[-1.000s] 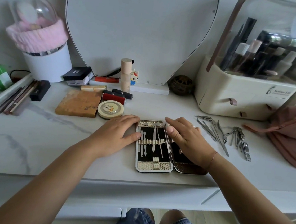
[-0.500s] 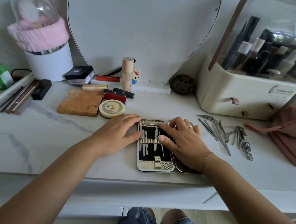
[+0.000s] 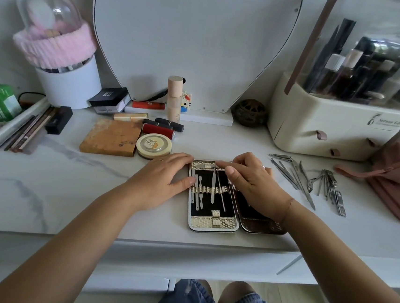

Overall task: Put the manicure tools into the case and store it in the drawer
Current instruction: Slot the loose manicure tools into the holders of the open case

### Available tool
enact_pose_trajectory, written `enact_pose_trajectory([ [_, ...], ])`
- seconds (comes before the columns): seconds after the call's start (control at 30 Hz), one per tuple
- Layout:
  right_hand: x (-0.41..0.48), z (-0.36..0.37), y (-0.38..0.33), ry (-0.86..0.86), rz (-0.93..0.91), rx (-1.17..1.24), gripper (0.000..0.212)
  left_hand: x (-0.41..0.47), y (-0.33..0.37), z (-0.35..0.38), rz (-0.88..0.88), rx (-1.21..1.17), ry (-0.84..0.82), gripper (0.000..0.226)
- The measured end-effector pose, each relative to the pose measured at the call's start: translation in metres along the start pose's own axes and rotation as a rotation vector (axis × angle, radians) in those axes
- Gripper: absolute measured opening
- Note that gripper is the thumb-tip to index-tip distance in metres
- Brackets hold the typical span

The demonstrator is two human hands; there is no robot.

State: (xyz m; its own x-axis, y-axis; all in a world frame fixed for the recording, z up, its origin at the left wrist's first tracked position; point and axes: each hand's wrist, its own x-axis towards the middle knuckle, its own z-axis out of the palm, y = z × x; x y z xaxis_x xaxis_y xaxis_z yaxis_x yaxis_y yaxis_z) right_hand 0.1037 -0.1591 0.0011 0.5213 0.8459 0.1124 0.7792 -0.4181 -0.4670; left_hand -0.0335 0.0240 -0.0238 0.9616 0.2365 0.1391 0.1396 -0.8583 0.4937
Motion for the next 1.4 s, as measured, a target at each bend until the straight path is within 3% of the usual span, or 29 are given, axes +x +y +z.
enact_pose_trajectory([
  [0.13, 0.006, -0.001, -0.005, -0.029, 0.007, 0.024, 0.039, 0.000, 0.000, 0.000, 0.013, 0.008, 0.010, 0.060],
  [0.57, -0.006, 0.010, -0.013, -0.039, -0.162, -0.091, 0.060, 0.000, 0.001, -0.001, 0.017, 0.002, 0.025, 0.062],
  [0.83, -0.007, 0.015, -0.015, -0.032, -0.154, -0.147, 0.072, -0.002, 0.005, -0.002, 0.014, 0.002, 0.036, 0.063],
  [1.03, -0.008, 0.015, -0.019, -0.044, -0.204, -0.171, 0.059, -0.001, 0.004, -0.002, 0.017, -0.005, 0.049, 0.051],
  [1.4, -0.007, 0.017, -0.021, -0.054, -0.182, -0.178, 0.067, 0.000, 0.004, -0.001, 0.032, 0.001, 0.058, 0.049],
])
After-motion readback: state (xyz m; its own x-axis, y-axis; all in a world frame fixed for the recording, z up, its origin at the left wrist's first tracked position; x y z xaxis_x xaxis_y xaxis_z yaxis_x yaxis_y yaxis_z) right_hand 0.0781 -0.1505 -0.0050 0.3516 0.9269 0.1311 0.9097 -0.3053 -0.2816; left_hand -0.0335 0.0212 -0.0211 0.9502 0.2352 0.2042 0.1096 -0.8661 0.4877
